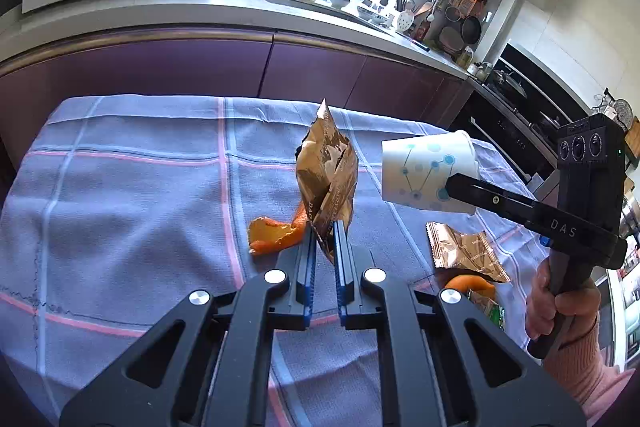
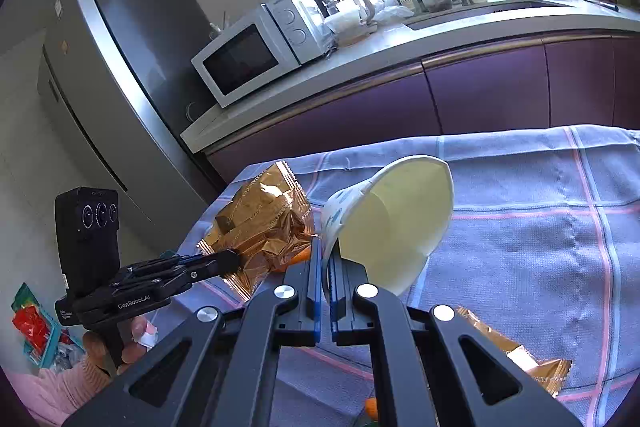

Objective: Collect trash
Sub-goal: 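Grasp the gold foil wrapper with the left gripper while the right gripper grasps the dotted paper cup, then carry the gold wrapper and paper cup over to the teal bin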

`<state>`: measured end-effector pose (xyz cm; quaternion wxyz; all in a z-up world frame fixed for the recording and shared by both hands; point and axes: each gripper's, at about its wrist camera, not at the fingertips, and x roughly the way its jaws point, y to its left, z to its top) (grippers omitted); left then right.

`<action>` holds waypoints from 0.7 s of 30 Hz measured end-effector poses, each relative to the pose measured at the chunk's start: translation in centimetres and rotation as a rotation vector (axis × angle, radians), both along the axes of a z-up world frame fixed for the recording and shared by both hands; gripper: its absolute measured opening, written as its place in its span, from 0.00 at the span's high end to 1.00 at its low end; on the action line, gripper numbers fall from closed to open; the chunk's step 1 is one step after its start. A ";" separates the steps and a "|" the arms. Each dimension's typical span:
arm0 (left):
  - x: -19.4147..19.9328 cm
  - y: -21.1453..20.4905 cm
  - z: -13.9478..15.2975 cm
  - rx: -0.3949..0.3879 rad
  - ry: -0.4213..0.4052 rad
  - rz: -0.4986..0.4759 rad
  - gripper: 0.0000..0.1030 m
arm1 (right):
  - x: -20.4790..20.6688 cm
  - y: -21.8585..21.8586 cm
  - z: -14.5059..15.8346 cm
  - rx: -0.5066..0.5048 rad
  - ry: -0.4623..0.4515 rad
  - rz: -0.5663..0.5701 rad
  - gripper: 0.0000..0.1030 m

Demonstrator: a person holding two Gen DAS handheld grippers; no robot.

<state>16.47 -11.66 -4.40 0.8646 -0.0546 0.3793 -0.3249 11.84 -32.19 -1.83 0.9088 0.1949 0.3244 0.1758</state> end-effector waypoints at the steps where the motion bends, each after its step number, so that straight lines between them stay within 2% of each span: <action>1: -0.5 0.6 0.3 -0.004 -0.006 0.006 0.91 | -0.2 0.3 0.3 -0.003 -0.011 0.007 0.98; 7: -3.0 4.2 1.6 -0.016 -0.036 0.044 0.91 | -1.0 2.7 1.5 -0.002 -0.046 0.053 0.98; 21: -8.1 12.3 2.0 0.010 -0.076 0.167 0.91 | -1.4 10.4 0.9 0.020 -0.053 0.195 0.98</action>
